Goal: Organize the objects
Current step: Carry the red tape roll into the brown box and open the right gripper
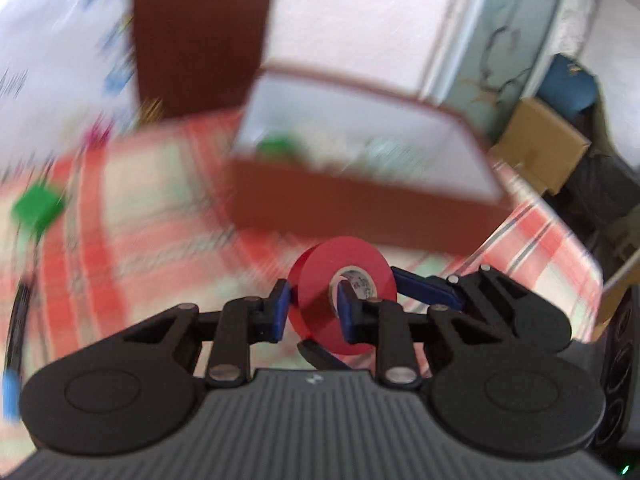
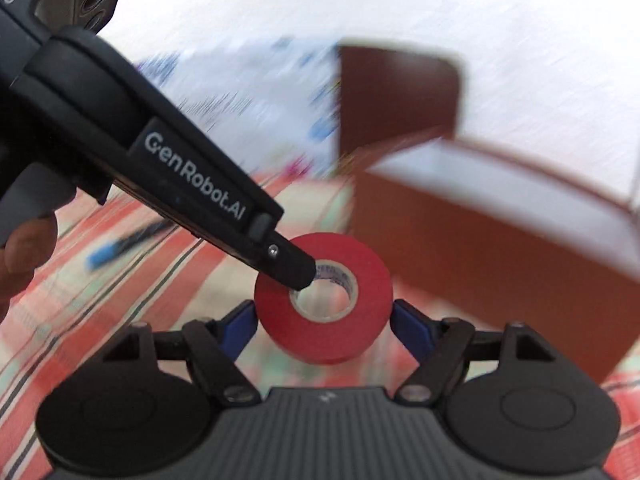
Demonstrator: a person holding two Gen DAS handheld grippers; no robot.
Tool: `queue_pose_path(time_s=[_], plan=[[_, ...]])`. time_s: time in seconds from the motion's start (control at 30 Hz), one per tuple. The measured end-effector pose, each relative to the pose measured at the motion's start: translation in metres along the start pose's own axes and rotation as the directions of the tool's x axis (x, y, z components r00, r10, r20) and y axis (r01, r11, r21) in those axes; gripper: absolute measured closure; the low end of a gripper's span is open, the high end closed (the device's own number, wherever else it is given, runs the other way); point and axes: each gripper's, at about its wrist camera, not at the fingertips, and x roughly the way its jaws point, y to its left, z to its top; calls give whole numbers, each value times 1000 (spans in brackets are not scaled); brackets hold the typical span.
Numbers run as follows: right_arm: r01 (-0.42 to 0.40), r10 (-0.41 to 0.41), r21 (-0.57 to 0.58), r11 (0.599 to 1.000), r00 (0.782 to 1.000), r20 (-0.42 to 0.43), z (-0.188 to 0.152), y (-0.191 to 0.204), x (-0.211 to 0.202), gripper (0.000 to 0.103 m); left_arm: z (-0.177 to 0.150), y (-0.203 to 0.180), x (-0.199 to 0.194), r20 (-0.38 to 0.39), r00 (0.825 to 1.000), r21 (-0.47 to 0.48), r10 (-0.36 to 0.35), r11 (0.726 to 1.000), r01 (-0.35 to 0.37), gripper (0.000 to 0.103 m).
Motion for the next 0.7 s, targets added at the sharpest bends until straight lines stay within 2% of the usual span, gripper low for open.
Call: queue_pose_path(time_s=[0.13, 0.27, 0.37, 0.53, 0.7], plan=[[146, -146, 4, 989, 985, 90, 20, -40, -18, 28, 43, -37, 16, 47, 996, 49, -79, 996, 76, 76], [242, -245, 46, 969, 966, 84, 27, -83, -16, 28, 68, -73, 49, 56, 993, 120, -107, 988, 100, 76], [273, -276, 58, 960, 958, 71, 27, -108, -9, 28, 79, -86, 78, 34, 993, 116, -115, 987, 110, 76], [289, -293, 77, 954, 955, 46, 23, -131, 6, 27, 85, -83, 104, -6, 990, 39, -144, 989, 144, 75], [287, -296, 123, 950, 954, 56, 20, -131, 5, 25, 75, -84, 95, 20, 998, 101, -59, 993, 57, 75]])
